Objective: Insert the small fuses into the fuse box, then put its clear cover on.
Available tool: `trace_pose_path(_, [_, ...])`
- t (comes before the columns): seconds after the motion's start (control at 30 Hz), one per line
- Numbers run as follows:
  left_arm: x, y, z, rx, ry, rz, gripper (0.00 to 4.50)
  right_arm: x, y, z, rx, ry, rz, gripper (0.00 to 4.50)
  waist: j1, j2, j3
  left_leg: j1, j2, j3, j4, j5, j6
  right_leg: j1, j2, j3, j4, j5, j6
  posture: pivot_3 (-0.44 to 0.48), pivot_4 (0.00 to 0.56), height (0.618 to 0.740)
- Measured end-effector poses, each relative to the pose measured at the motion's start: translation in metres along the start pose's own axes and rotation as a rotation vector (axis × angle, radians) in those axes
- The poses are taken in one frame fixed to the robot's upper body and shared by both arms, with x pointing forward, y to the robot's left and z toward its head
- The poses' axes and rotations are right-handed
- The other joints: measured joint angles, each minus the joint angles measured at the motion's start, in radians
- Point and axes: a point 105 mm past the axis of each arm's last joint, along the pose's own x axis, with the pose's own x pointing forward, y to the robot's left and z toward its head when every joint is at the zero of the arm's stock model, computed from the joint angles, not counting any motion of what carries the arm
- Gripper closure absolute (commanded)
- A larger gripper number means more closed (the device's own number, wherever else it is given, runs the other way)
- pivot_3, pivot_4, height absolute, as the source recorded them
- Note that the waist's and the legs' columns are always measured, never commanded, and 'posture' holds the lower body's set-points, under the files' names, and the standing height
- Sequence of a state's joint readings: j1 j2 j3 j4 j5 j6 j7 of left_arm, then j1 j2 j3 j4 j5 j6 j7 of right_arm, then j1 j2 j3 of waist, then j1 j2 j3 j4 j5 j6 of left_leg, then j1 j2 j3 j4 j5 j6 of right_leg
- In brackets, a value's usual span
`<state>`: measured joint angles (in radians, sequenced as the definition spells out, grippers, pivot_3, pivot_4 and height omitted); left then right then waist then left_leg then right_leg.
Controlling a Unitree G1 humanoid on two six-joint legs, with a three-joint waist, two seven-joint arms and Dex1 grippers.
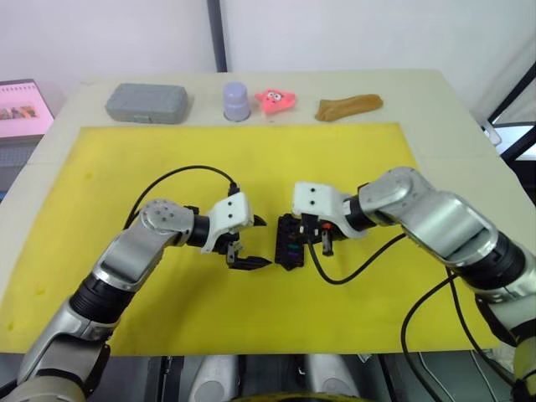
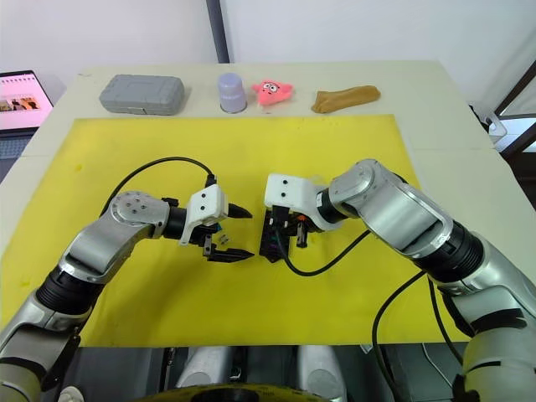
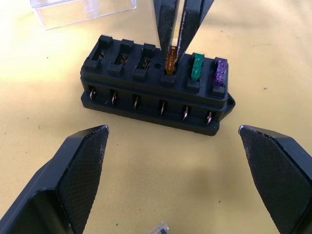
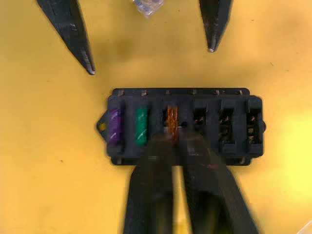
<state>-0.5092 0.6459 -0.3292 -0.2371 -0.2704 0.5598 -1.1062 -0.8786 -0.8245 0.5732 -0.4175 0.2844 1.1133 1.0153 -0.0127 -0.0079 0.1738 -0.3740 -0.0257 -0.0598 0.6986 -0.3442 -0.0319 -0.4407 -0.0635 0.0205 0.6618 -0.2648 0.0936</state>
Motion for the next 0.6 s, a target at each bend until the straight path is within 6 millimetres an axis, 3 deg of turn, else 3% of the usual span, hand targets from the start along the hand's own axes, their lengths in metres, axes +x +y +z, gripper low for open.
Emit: trace_pose_path(0.6, [0.0001,0.0,0.0001,0.0,0.0,0.0,0.0,-0.009,-0.0019,0.0059,0.03,-0.037,0.019,3.06,0.0,0.0,0.0,-0.001,0.0,0.0,0.0,0.0,0.0,0.0,0.0,0.0,0.0,0.0,0.0,0.0,0.15,0.74])
